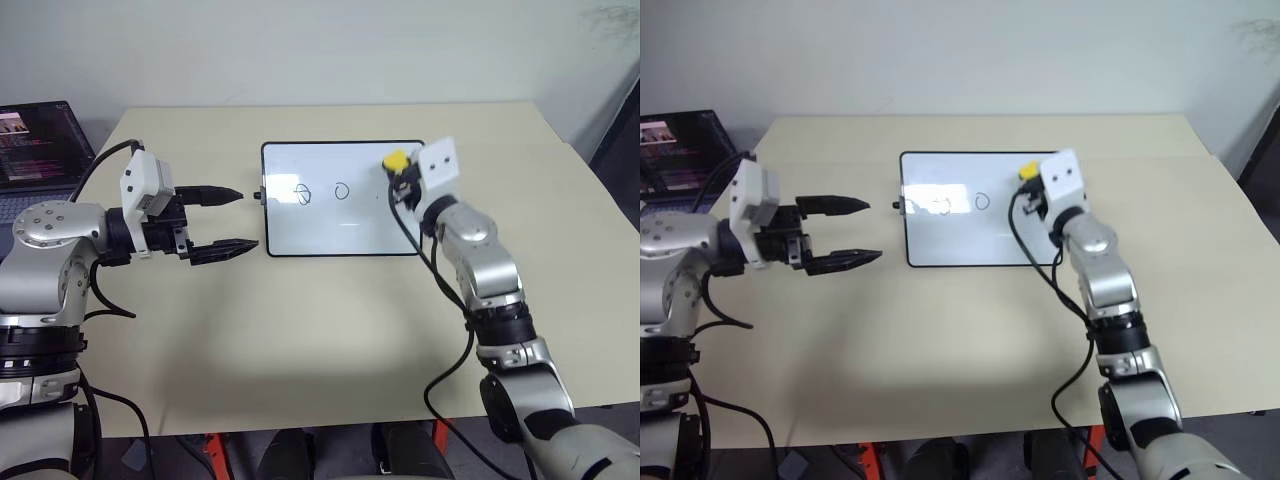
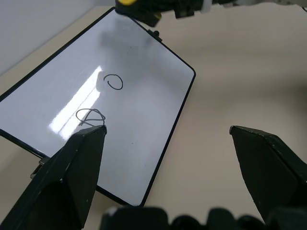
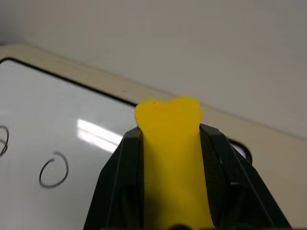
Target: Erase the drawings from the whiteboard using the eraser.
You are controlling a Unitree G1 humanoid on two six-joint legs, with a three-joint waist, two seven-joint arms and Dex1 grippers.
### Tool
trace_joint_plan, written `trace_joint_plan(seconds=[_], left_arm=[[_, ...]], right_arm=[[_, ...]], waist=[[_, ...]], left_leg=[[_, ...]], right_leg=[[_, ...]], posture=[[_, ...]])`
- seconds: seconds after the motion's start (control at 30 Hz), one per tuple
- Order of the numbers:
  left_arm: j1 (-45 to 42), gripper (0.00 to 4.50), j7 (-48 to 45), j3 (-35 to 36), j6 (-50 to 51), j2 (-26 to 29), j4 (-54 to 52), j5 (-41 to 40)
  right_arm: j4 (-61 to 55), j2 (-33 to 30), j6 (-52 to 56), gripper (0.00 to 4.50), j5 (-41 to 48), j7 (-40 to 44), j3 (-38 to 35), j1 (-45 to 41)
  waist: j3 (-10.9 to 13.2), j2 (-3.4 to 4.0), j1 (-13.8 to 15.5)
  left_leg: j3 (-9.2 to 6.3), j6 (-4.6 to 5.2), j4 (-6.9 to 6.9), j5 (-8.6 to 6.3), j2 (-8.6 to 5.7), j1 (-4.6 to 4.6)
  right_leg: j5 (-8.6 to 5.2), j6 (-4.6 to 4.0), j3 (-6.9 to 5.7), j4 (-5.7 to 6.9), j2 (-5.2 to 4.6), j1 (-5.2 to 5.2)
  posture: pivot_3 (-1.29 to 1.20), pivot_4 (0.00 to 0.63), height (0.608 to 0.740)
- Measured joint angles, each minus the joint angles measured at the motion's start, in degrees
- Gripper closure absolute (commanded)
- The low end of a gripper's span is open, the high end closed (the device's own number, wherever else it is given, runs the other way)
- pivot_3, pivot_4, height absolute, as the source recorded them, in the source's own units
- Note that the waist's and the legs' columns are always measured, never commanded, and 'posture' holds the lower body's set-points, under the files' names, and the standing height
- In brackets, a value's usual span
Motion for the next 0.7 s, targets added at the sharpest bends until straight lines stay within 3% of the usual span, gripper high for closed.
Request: trace_joint_plan(seconds=[0.33,0.7], left_arm=[[-0.3,0.0,0.01,-0.47,-0.02,-0.11,-0.01,0.0],[0.06,0.0,0.15,-0.33,0.13,0.13,-0.82,-0.03]], right_arm=[[17.6,1.92,-11.27,3.26,-2.57,-1.51,2.59,-1.63],[12.7,2.21,-10.6,3.26,-2.42,0.36,4.11,4.14]], waist=[[0.0,0.0,-0.39],[-0.05,-0.06,-0.45]], left_leg=[[0.08,-0.01,0.01,0.01,0.0,0.0],[0.05,0.0,0.04,0.01,0.01,0.05]], right_leg=[[0.0,0.0,0.05,0.02,-0.01,0.0],[0.0,0.0,0.04,0.08,-0.01,0.04]], posture=[[0.0,0.15,0.74],[0.0,0.15,0.74]])
